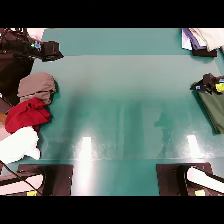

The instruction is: Fold the shirts.

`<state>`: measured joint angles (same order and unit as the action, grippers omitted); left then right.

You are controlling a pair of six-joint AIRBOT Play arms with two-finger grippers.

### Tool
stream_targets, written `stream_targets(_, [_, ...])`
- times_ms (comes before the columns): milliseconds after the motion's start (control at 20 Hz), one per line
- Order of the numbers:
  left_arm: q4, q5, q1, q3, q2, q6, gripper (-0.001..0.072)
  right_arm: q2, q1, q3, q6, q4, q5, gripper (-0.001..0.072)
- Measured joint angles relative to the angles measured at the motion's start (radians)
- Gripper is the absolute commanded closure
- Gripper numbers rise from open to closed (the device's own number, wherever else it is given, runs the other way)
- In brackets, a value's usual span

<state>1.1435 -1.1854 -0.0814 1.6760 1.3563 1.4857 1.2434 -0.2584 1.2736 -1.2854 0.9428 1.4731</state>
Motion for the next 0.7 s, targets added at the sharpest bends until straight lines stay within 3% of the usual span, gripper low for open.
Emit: stream_targets(700, [0.0, 0.001, 0.0, 0.0, 0.0, 0.0, 0.0677, 0.0, 0.0, 0.0, 0.0, 0.0, -0.011, 0.069])
